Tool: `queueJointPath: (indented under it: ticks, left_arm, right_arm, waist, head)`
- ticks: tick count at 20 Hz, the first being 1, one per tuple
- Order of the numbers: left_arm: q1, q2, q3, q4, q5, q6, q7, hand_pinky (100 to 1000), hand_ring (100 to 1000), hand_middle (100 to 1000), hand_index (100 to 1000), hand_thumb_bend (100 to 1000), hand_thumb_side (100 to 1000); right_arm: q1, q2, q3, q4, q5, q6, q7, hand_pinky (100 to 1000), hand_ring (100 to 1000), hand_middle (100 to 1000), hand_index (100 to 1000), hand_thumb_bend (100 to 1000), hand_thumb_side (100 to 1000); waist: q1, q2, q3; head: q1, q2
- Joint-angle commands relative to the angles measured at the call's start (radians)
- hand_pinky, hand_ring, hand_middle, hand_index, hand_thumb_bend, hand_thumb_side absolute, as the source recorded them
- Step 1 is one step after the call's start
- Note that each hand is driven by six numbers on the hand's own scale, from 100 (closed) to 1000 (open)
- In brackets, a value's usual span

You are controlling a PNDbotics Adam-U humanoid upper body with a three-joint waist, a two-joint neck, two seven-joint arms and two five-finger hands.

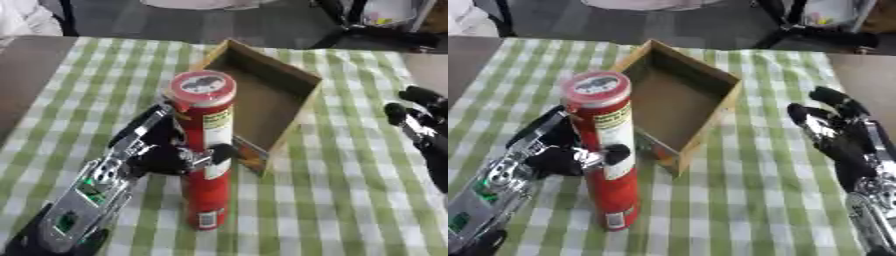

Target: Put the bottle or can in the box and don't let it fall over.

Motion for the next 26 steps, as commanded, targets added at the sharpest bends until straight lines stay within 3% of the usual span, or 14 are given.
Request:
queueJointPath:
  ticks: [1,9,15,21,26]
  left_arm:
    - [-0.009,-0.003,-0.002,-0.014,0.019,0.006,0.000,263,432,316,405,135,100]
    - [-0.013,0.011,0.029,-0.086,0.023,-0.011,0.008,225,371,240,293,100,100]
    - [-0.060,0.054,0.074,-0.183,0.040,-0.002,0.042,212,365,222,265,100,100]
    - [-0.166,0.103,0.103,-0.214,0.039,-0.011,0.082,211,368,221,263,100,100]
    - [-0.289,0.137,0.129,-0.154,0.007,-0.051,0.139,208,365,219,262,100,100]
  right_arm:
    - [-0.004,-0.011,-0.009,-0.005,0.000,0.000,-0.002,763,735,782,781,596,243]
    - [0.000,-0.012,-0.012,-0.004,0.003,0.000,-0.002,762,734,782,781,594,242]
    - [0.002,-0.018,-0.016,-0.007,0.003,-0.003,-0.005,763,734,781,780,595,246]
    - [-0.011,-0.022,-0.011,-0.015,-0.002,-0.002,-0.002,763,734,781,780,595,249]
    - [-0.035,-0.019,-0.002,-0.022,-0.007,0.002,0.006,764,734,781,780,595,250]
  waist:
    - [0.001,-0.010,-0.001]
    - [0.003,-0.012,0.004]
    - [0.008,-0.014,0.007]
    - [0.008,-0.007,-0.005]
    - [0.004,0.010,-0.035]
  head:
    - [0.002,-0.014]
    - [-0.004,-0.010]
    - [-0.013,-0.013]
    - [-0.008,-0.017]
    - [0.008,-0.033]
